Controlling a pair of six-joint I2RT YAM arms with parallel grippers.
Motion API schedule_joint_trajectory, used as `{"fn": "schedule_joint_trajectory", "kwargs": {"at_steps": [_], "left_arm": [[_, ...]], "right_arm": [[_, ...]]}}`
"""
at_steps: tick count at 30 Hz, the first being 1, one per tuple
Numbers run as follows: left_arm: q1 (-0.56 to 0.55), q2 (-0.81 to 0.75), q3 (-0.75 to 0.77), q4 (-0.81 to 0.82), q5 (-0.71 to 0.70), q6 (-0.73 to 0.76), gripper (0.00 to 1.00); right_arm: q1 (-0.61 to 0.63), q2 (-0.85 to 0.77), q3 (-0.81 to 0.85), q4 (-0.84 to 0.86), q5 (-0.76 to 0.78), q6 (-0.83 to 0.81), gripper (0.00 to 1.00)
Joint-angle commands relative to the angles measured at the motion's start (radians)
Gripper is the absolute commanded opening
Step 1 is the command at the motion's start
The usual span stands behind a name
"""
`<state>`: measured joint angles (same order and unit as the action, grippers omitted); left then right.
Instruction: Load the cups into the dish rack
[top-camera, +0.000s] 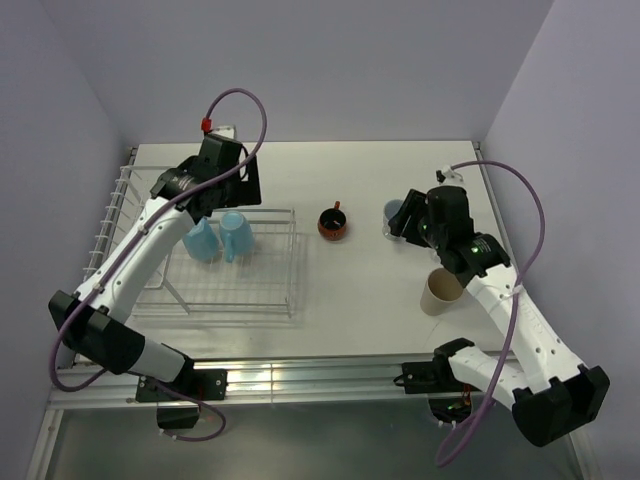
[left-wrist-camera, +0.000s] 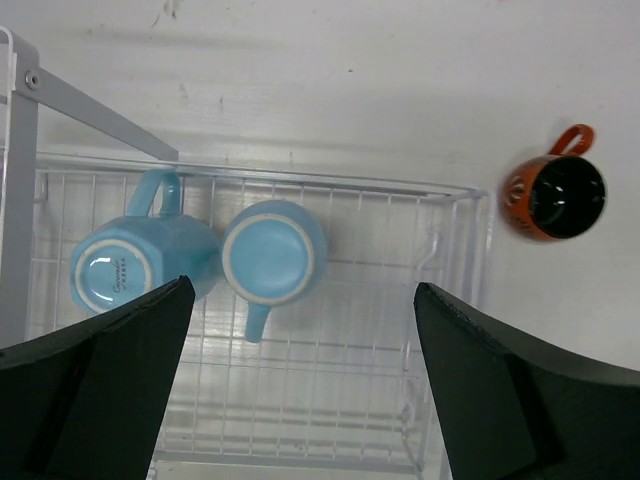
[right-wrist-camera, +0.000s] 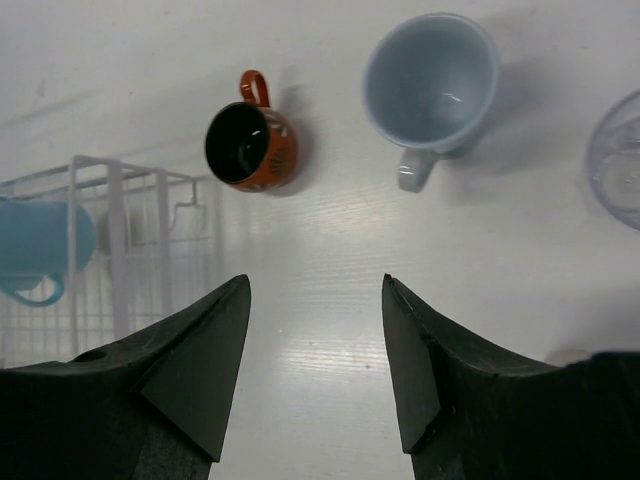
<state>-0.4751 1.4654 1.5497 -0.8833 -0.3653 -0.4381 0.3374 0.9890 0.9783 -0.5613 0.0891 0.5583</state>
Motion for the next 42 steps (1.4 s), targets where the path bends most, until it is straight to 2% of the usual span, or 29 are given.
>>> {"fn": "schedule_joint_trajectory", "kwargs": {"at_steps": [1,7,12,18,26,42], "left_arm": [[-0.033,-0.065,0.053,-0.011,-0.015,0.010,0.99],[-0.076,-0.122,0.029,0.033,0.045,-0.002,0.99],[-0.099,-0.143,-0.011,0.056,0.069,-0.005,0.99],[-0.100,-0.195,-0.056,0.087,0.092,-0.011,0.99],[-0.100,-0.241,-0.088,0.106,0.106,-0.008,0.99],[-0.102,-0.264,-0.119,0.119,0.118,-0.007,0.99]], "right_arm": [[-0.001,-0.064,0.020,-0.101,0.119,-0.017,0.63],[-0.003,-0.147,-0.027,-0.238,0.162,0.009,0.62],[-0.003,-0.188,0.020,-0.395,0.221,0.025,0.64],[-0.003,-0.185,0.059,-0.497,0.196,0.037,0.64],[-0.005,-0.148,-0.003,-0.503,0.210,0.051,0.64],[-0.018,-0.035,-0.102,-0.411,0.176,0.157,0.54]]}}
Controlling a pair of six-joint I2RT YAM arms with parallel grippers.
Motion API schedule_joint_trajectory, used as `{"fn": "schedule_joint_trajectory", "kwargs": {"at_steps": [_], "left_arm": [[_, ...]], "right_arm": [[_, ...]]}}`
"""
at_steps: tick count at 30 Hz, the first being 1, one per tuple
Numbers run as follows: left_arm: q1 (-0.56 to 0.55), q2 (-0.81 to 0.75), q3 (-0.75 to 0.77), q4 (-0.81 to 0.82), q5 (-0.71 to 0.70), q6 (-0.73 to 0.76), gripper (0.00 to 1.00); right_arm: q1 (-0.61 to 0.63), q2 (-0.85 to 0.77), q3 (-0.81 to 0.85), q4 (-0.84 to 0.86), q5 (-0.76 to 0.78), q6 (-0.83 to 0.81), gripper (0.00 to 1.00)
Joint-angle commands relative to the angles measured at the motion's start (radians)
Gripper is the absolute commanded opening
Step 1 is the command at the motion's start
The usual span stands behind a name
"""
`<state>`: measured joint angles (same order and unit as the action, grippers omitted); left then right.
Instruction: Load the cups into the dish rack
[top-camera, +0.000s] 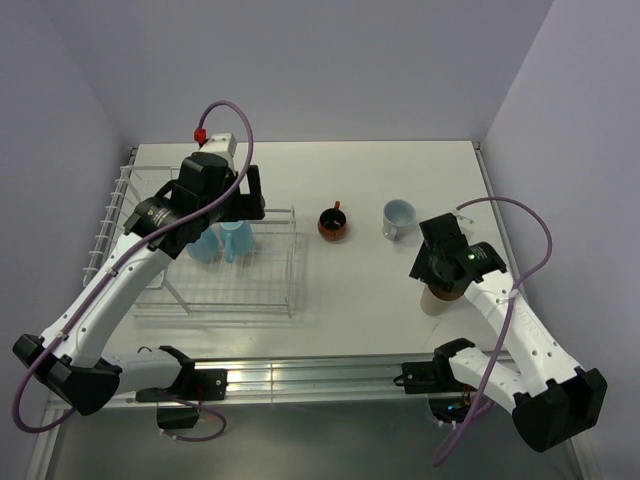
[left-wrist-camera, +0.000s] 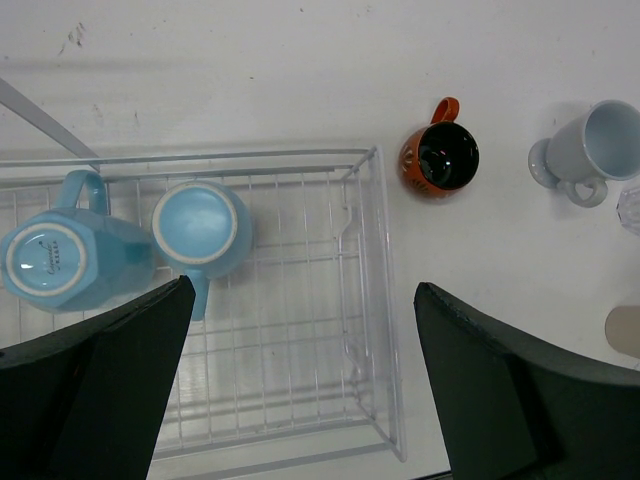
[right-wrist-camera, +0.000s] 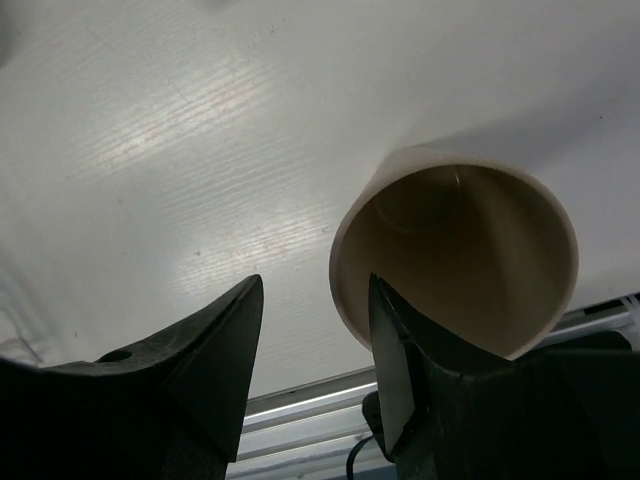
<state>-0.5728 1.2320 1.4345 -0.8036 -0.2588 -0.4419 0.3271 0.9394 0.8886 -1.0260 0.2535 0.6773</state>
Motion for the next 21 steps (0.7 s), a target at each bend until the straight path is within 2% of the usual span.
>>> {"fn": "schedule_joint_trajectory", "kwargs": {"at_steps": [1,12,15,16,18,21], "left_arm": [[-0.002,-0.031,-0.002,0.038,0.012,-0.003,0.99],[-0.004,-0.028,-0.006,0.030,0.010,-0.004,0.99],[-0.002,-0.031,-0.011,0.033,0.012,-0.008,0.99],[-0.004,-0.032,-0.014,0.035,0.016,-0.008,0.99],[-0.004,-0.032,-0.022,0.038,0.021,-0.009,0.99],[-0.002,-0.037,-0.026,0.041,0.026,-0.014,0.99]], "right_arm": [[-0.010,0.024,-0.023,0.061,0.016,0.042,0.53],[-0.045,0.064,-0.097,0.150,0.012,0.061,0.45],[-0.051,0.076,-0.114,0.172,-0.003,0.057,0.34],[-0.051,0.079,-0.120,0.178,-0.011,0.048,0.19],[-0.054,0.084,-0.117,0.184,-0.022,0.042,0.02],[-0.054,0.058,-0.082,0.175,-0.048,0.007,0.00]]}}
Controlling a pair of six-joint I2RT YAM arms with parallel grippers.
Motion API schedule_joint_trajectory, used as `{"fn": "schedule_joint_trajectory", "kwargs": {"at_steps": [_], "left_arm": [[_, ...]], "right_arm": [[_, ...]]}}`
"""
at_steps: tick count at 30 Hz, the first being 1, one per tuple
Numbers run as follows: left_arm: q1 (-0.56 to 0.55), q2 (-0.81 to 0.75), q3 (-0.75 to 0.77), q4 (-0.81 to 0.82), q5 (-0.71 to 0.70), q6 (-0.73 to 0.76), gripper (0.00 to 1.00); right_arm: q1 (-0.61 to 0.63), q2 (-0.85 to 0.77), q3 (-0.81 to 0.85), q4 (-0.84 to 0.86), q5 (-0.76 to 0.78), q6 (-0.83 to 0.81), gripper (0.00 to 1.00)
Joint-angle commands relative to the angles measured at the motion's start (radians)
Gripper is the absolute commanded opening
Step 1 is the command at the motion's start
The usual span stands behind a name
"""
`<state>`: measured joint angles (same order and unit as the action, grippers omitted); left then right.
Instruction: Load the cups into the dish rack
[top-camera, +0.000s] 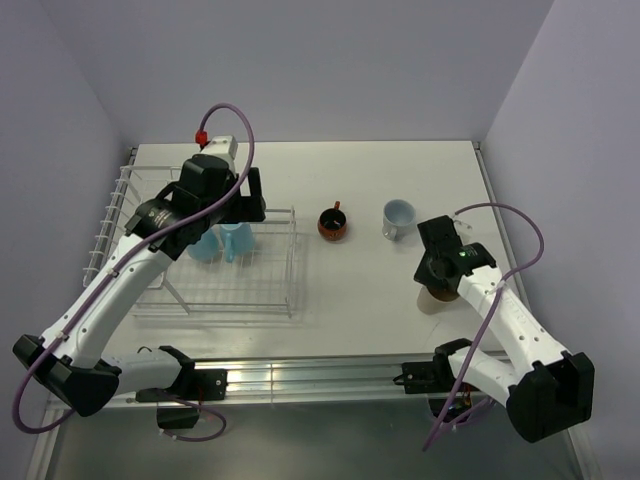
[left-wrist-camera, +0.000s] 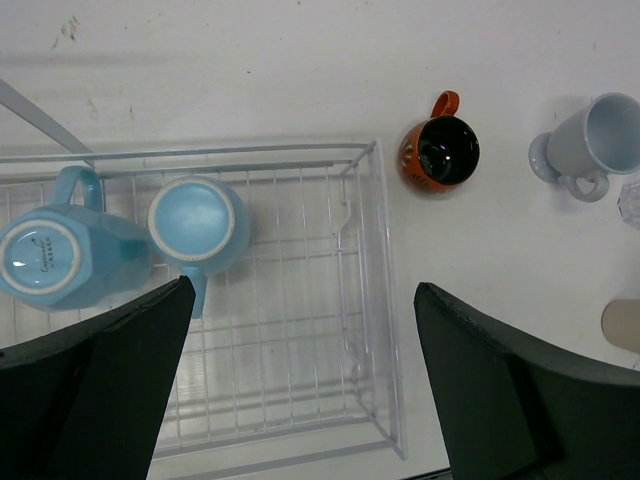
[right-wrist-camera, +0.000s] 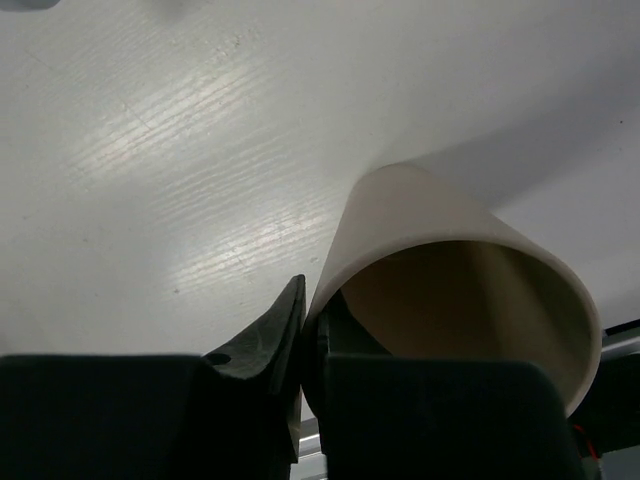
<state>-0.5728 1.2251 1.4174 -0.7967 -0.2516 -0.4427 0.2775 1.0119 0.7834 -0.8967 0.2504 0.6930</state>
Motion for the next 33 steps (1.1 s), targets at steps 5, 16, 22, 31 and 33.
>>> {"fn": "schedule_joint_trajectory", "kwargs": {"at_steps": [5,16,22,31,33], "left_arm": [[-0.004,-0.058,-0.005,0.073,0.113,-0.021,0.99],[0.062,-0.128,-0.083,0.416,0.624,-0.100,0.99],[0.122,-0.122,-0.178,0.625,0.863,-0.189,0.99],[0.119,-0.098,-0.268,0.942,0.994,-0.317,0.99],[0.119,-0.092,-0.271,0.967,1.009,-0.333,0.99]], "right_arm": [[-0.004,-0.097,0.154,0.031,-0.241,-0.069,0.00],[-0.003,-0.023,0.418,0.497,-0.940,0.111,0.00],[0.000,0.040,0.358,1.003,-1.137,0.405,0.00],[0.006,0.071,0.257,1.369,-1.188,0.668,0.00],[0.006,0.076,0.240,1.410,-1.192,0.712,0.00]]}}
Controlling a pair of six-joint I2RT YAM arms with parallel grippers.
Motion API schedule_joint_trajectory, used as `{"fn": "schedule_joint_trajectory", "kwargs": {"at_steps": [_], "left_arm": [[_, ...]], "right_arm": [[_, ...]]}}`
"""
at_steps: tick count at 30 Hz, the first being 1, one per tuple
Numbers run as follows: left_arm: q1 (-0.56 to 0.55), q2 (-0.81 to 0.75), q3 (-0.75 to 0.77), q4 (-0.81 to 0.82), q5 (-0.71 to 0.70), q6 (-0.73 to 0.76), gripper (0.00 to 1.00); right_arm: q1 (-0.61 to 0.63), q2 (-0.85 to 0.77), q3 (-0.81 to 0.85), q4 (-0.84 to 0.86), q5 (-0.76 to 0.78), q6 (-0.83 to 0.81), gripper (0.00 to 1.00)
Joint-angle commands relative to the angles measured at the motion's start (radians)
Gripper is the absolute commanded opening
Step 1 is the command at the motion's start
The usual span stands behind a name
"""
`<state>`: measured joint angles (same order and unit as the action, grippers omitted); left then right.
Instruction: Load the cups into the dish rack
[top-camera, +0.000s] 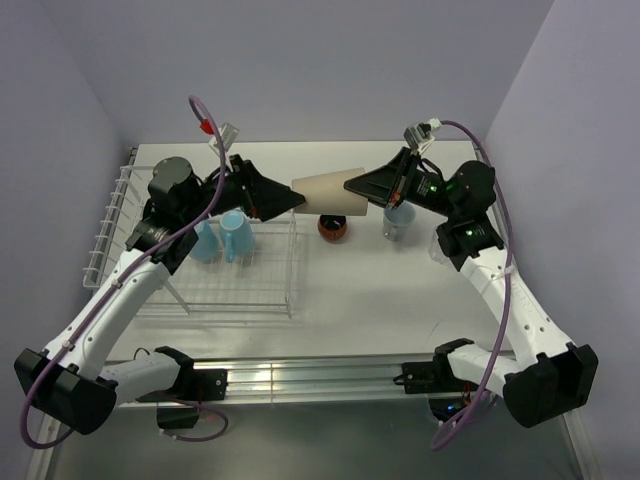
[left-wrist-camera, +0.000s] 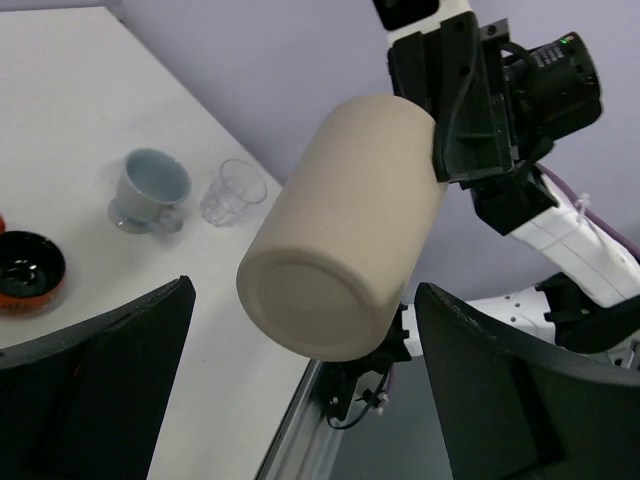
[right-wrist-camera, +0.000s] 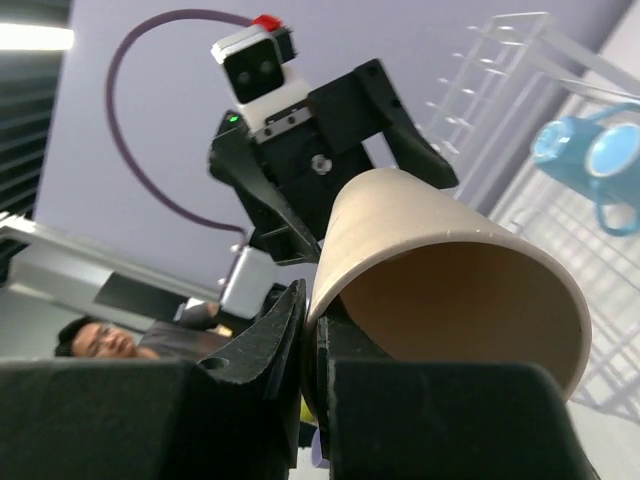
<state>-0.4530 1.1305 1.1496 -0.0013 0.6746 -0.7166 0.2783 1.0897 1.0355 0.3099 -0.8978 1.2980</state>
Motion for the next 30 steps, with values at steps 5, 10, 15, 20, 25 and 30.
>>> {"fn": "schedule_joint_trajectory", "kwargs": {"at_steps": [5,10,15,20,25,30], "left_arm": [[-0.009,0.015,-0.021,0.221,0.098,-0.089,0.99],[-0.044,0.032,-0.019,0.241,0.091,-0.101,0.99],[-0.070,0.040,-0.021,0.247,0.065,-0.101,0.99],[-0.079,0.034,-0.017,0.210,0.051,-0.084,0.96],[-0.081,0.017,-0.014,0.181,0.042,-0.072,0.53],[-0.082,-0.008,0.004,0.127,0.022,-0.046,0.00]], "right_arm": [[0.015,0.013,-0.032,0.296,-0.046,0.170,0.00],[0.039,0.027,-0.035,0.334,-0.033,0.187,0.00],[0.064,0.048,-0.026,0.328,-0.020,0.176,0.00],[0.071,0.061,-0.038,0.337,-0.009,0.169,0.00],[0.078,0.068,-0.040,0.311,0.002,0.141,0.00],[0.078,0.059,-0.035,0.239,0.036,0.083,0.06]]}}
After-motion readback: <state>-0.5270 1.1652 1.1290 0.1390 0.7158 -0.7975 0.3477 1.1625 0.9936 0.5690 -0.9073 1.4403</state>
